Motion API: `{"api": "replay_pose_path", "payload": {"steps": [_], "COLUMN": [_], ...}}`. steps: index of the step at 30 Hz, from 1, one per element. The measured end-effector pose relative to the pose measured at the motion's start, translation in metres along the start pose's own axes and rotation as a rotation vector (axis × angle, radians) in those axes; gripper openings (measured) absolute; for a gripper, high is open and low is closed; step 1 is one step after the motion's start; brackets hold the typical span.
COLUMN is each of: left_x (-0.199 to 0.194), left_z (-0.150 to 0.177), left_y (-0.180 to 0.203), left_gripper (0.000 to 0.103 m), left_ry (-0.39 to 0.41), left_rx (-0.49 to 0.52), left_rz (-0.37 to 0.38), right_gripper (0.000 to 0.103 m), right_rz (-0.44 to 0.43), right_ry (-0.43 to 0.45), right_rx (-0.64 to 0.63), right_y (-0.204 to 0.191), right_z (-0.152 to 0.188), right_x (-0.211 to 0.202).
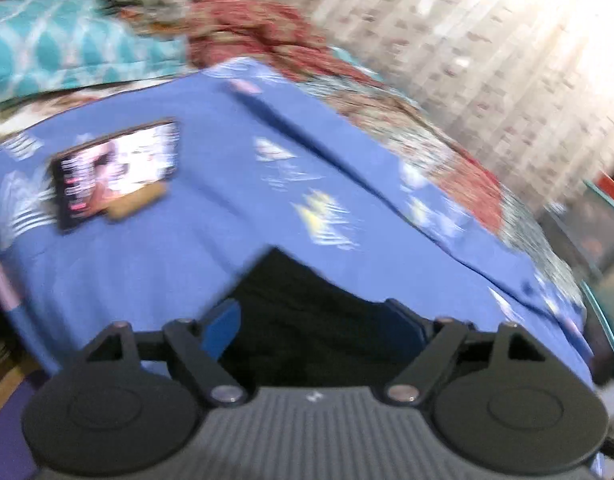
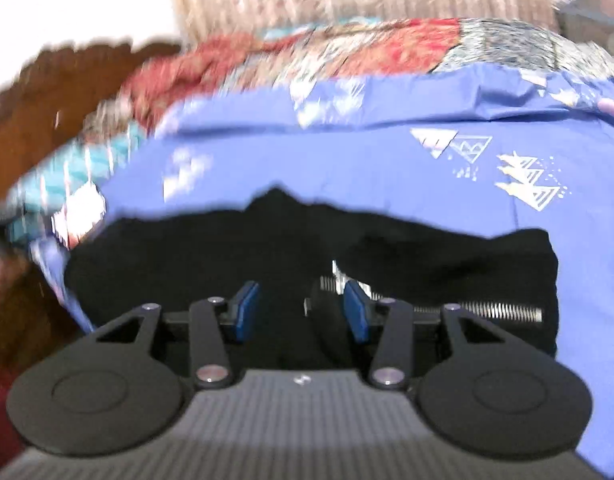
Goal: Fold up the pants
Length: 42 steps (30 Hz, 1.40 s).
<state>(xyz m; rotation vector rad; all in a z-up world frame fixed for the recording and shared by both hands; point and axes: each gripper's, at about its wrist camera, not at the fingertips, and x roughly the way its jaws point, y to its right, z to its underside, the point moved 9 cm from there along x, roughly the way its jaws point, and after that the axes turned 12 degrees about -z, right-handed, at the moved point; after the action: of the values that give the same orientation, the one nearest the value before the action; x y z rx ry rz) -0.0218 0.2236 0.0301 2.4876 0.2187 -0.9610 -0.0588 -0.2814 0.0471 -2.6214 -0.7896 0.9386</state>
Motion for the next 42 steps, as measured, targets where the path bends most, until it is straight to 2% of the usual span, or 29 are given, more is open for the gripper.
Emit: {"api": "replay_pose_path", "payload": {"steps": [1, 3, 4, 6, 8, 10, 14, 17, 18, 19, 20, 23, 25, 27, 28, 29, 33, 39, 42], "left_x": [0.005, 0.015, 0.021, 0.031, 0.04, 0.05, 0.069, 0.073, 0.073, 0.073, 0.072, 0.067, 0.059, 0.051, 0.047, 0.042, 0.028, 0.02, 0.016], "left_z": [0.001, 0.006, 0.01, 0.018, 0.024, 0.03, 0.035, 0.036, 0.036, 0.035, 0.036, 0.036, 0.033, 0.031, 0.03, 0.03, 0.038, 0.067, 0.088], "left_y": [-0.011, -0.024, -0.029, -0.033, -0.034, -0.031, -0.026, -0.023, -0.022, -0.019, -0.017, -0.011, -0.004, 0.006, 0.012, 0.02, 0.063, 0.13, 0.158], "left_gripper": [0.08, 0.088, 0.097, 0.099, 0.099, 0.101, 0.103, 0.099, 0.094, 0.063, 0.046, 0.035, 0.033, 0.033, 0.032, 0.032, 0.032, 0.034, 0.039], "left_ry": [-0.023, -0.068, -0.089, -0.126, -0.164, -0.191, -0.208, -0.193, -0.177, -0.156, -0.15, -0.143, -0.119, -0.098, -0.09, -0.08, -0.033, -0.018, -0.025], "left_rx": [-0.042, -0.121, -0.163, -0.224, -0.26, -0.271, -0.25, -0.246, -0.232, -0.2, -0.164, -0.159, -0.128, -0.095, -0.079, -0.057, 0.105, 0.349, 0.462], "left_rz": [-0.006, 0.008, 0.016, 0.047, 0.086, 0.11, 0.085, 0.083, 0.072, 0.062, 0.053, 0.085, 0.092, 0.11, 0.124, 0.138, 0.19, 0.263, 0.297], "right_gripper": [0.048, 0.042, 0.039, 0.039, 0.037, 0.04, 0.04, 0.038, 0.038, 0.035, 0.029, 0.024, 0.024, 0.024, 0.017, 0.008, 0.01, 0.023, 0.043], "right_rz": [0.002, 0.027, 0.039, 0.064, 0.144, 0.171, 0.114, -0.025, -0.081, -0.138, -0.186, -0.303, -0.339, -0.338, -0.311, -0.307, -0.337, -0.377, -0.359], "right_ry": [0.018, 0.016, -0.001, -0.074, -0.187, -0.188, -0.1, -0.077, -0.091, -0.118, -0.147, -0.25, -0.31, -0.381, -0.415, -0.419, -0.416, -0.263, -0.157], "right_rx": [0.042, 0.101, 0.128, 0.18, 0.197, 0.146, 0.104, 0.168, 0.207, 0.249, 0.282, 0.375, 0.446, 0.514, 0.536, 0.564, 0.671, 0.772, 0.809], "right_y": [0.006, 0.014, 0.018, 0.023, 0.029, 0.017, -0.011, -0.036, -0.043, -0.052, -0.06, -0.09, -0.104, -0.113, -0.115, -0.116, -0.114, -0.088, -0.065], "right_z": [-0.007, -0.006, -0.004, 0.012, 0.032, 0.025, -0.013, -0.033, -0.033, -0.031, -0.029, -0.016, -0.008, 0.005, 0.013, 0.017, 0.014, 0.003, -0.003], "right_x": [0.009, 0.02, 0.028, 0.05, 0.073, 0.075, 0.074, 0.096, 0.11, 0.128, 0.147, 0.21, 0.247, 0.284, 0.296, 0.303, 0.303, 0.258, 0.23]}}
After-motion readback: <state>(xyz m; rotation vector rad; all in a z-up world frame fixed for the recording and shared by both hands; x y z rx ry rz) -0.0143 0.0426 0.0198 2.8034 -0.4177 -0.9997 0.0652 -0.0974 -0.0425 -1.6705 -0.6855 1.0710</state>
